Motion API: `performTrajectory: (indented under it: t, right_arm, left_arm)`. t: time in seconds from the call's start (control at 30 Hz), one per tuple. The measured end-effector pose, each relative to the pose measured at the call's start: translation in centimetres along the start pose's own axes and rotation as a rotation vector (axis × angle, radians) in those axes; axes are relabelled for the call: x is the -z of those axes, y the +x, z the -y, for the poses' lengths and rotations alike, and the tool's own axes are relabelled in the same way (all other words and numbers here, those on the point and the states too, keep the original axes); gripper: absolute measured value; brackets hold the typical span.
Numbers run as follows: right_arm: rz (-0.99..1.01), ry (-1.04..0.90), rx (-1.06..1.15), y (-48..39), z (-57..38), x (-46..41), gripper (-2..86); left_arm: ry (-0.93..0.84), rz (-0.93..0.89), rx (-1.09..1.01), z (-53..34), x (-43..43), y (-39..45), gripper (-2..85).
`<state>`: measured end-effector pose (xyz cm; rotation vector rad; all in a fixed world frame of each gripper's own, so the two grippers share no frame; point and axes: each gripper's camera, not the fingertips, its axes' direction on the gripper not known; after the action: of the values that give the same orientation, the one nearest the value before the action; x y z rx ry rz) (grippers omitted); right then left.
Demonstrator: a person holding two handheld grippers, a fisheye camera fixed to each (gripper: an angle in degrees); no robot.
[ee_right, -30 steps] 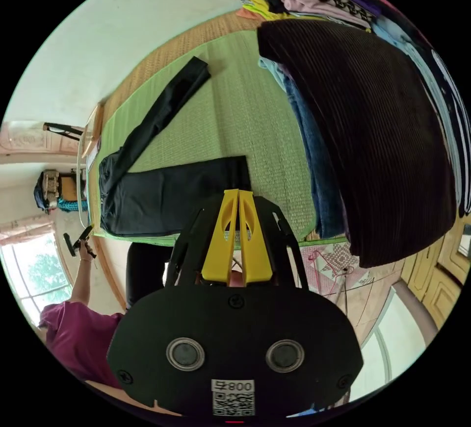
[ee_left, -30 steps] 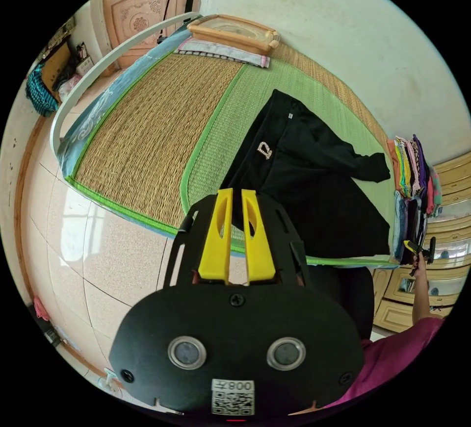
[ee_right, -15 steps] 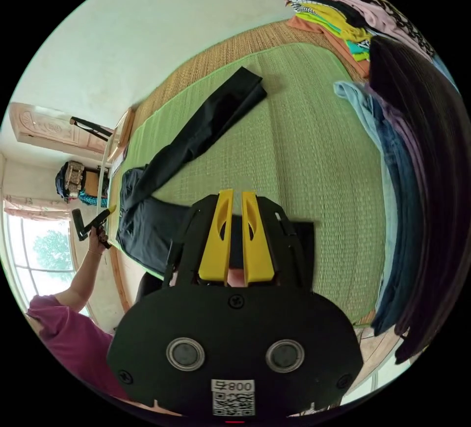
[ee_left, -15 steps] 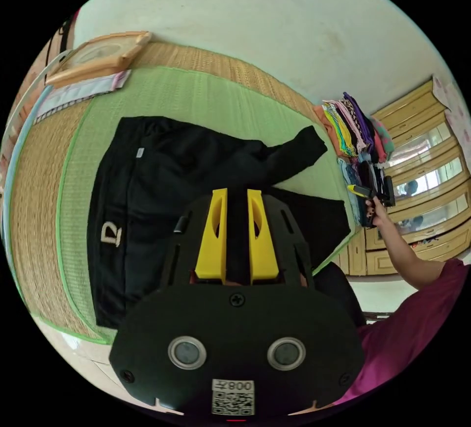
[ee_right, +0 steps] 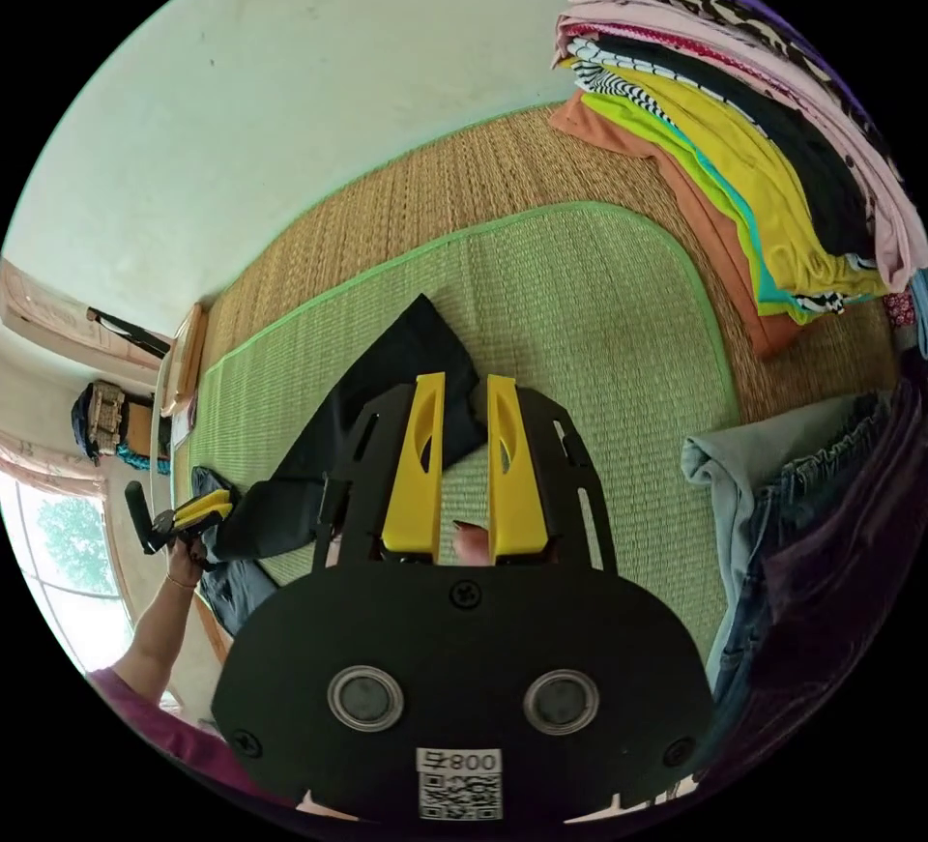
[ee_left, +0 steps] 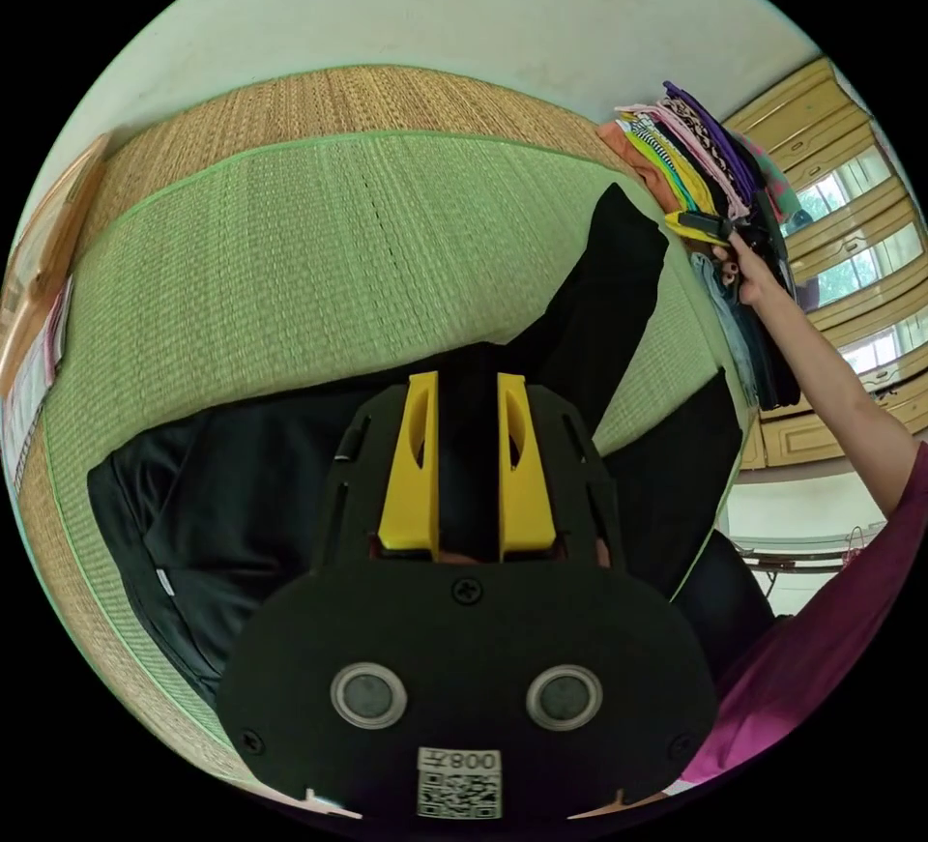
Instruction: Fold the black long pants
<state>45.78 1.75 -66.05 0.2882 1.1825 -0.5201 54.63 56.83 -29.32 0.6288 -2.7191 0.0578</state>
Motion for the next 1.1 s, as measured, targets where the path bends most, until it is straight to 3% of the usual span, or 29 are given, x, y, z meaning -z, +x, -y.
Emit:
performTrajectory:
  t: [0.2,0.57,0.67,0.93,1.1]
  right_arm:
    - [0.002,-0.050,-0.017,2.3,-0.1,-5.5,5.4]
    - [0.179,0.000,0.019,5.7,-3.2,-4.4,0.3]
    - [0.131,-0.006,0.053,5.8,-3.9,-4.0,0.9]
    - [0.170,-0.042,-0.046,7.8,-3.0,-7.5,6.1]
    - [0.156,-0.058,-0.038,7.4,-2.5,-8.3,1.9]
  left_arm:
    - [0.020,0.072,-0.026,2.1,-1.5,1.4,6.4]
    - [0.109,-0.006,0.040,3.1,-0.3,1.9,1.8]
    - [0.135,-0.002,0.030,2.8,0.5,2.4,2.4]
    - [0.055,0.041,-0.001,3.3,-2.3,2.8,7.1]
    - [0.037,0.097,0.007,3.4,-4.3,3.2,4.4]
